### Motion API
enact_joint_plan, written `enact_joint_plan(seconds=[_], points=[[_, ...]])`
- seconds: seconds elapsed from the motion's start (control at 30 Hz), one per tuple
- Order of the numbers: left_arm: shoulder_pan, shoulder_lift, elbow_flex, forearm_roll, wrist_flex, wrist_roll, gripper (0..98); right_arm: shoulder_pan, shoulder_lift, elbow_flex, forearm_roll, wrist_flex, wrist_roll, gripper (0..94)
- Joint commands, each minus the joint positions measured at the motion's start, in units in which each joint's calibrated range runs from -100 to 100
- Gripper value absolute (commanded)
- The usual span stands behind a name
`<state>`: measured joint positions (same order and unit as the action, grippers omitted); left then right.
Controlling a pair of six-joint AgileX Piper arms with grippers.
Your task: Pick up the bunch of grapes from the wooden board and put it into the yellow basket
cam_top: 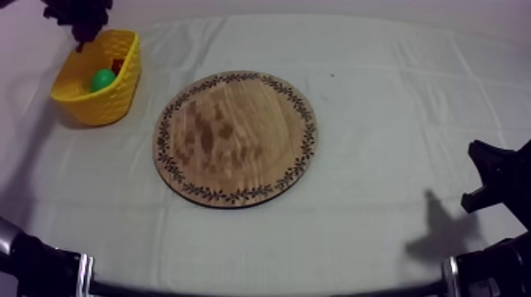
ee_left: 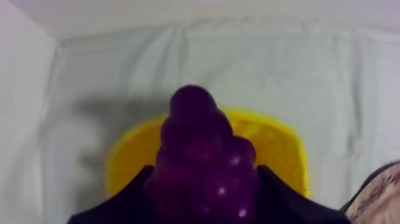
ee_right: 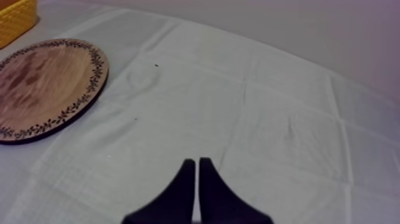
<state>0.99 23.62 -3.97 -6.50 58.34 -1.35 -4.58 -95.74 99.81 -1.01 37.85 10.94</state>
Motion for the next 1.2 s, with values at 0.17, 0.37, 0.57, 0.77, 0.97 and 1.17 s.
enact_joint_plan(seconds=[0.17, 0.37, 0.57, 0.77, 0.97, 1.17], points=[[-0.2, 4.0, 2.7, -0.97, -0.8, 1.2, 21.3, 0.0, 0.0, 0.0, 0.0, 0.0, 0.0, 0.4], [-0.4, 4.6, 1.7, -1.05, 0.3, 1.6, 52.3, 0.0, 0.0, 0.0, 0.0, 0.0, 0.0, 0.4], [-0.4, 3.2, 1.8, -1.02, 1.2, 1.5, 89.9, 0.0, 0.0, 0.0, 0.0, 0.0, 0.0, 0.4], [-0.9, -0.5, 2.6, -0.42, 5.8, 0.5, 88.8, 0.0, 0.0, 0.0, 0.0, 0.0, 0.0, 0.4], [-1.4, -8.1, 4.7, -0.28, 7.7, 2.9, 51.7, 0.0, 0.0, 0.0, 0.0, 0.0, 0.0, 0.4], [-1.6, -18.4, 9.8, -0.32, 4.0, 3.9, 19.2, 0.0, 0.0, 0.0, 0.0, 0.0, 0.0, 0.4]])
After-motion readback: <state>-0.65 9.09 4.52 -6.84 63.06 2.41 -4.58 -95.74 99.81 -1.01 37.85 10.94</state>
